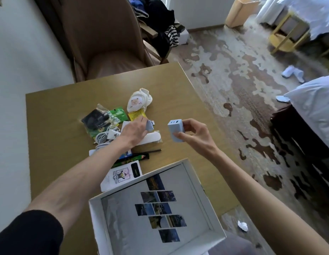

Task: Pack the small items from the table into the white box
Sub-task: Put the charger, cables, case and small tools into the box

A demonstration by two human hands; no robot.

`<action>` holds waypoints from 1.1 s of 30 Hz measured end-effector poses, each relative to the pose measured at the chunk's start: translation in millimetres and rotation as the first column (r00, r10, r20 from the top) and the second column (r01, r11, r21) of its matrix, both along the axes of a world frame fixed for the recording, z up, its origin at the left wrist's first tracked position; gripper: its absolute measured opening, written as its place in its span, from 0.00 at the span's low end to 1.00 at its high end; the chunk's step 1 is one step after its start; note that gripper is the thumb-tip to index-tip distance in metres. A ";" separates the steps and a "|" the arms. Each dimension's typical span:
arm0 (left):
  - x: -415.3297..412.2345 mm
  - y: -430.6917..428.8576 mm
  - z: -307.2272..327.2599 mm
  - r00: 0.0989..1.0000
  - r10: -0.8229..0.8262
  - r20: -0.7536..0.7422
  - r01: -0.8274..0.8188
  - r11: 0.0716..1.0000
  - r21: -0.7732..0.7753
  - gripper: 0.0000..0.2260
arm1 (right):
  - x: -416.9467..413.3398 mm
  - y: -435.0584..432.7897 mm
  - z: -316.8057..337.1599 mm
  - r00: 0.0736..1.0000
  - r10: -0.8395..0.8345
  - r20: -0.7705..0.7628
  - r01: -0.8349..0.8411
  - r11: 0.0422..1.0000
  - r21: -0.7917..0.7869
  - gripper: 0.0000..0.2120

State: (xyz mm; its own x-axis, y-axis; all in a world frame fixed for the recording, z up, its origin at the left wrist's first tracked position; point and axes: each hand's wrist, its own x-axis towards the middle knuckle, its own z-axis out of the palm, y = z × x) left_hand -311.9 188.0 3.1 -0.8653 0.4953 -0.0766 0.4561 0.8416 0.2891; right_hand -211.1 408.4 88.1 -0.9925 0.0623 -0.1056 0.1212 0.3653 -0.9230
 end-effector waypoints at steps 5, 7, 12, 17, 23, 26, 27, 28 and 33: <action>53.4 -16.8 59.7 0.999 0.035 0.000 -0.033 0.946 0.324 0.20 | 15.0 -7.1 18.5 0.977 0.208 0.040 -0.201 0.971 -0.132 0.11; 86.6 -26.5 81.3 0.998 0.069 -0.009 -0.062 0.935 0.349 0.21 | 21.9 -8.7 26.2 0.928 0.369 0.045 -0.358 0.920 -0.160 0.11; 182.8 -42.6 102.9 0.966 0.240 0.098 -0.259 0.918 0.301 0.19 | 38.9 -10.7 36.1 0.671 0.724 0.160 -0.741 0.658 0.133 0.16; 261.8 -40.6 87.4 0.892 0.420 0.170 -0.445 0.881 0.159 0.18 | 64.6 -25.0 21.6 0.354 0.873 0.336 -0.887 0.199 0.416 0.16; 296.6 -19.9 53.4 0.873 0.469 0.137 -0.467 0.883 -0.048 0.19 | 96.5 -30.8 -13.1 0.184 0.910 0.372 -0.769 -0.103 0.631 0.22; 297.6 -15.2 41.7 0.892 0.428 0.145 -0.401 0.897 -0.185 0.18 | 109.5 -24.4 -31.7 0.202 0.923 0.327 -0.724 -0.084 0.685 0.22; 297.9 -14.8 38.5 0.899 0.413 0.144 -0.379 0.900 -0.214 0.17 | 112.9 -23.7 -36.0 0.242 0.916 0.321 -0.743 -0.038 0.668 0.21; 298.3 -14.5 35.4 0.907 0.395 0.147 -0.357 0.905 -0.230 0.17 | 115.4 -24.6 -38.8 0.295 0.900 0.321 -0.769 0.025 0.638 0.19; 298.8 -16.3 26.8 0.916 0.330 0.228 -0.286 0.936 -0.204 0.22 | 125.1 -37.7 -43.1 0.553 0.746 0.370 -0.770 0.288 0.570 0.13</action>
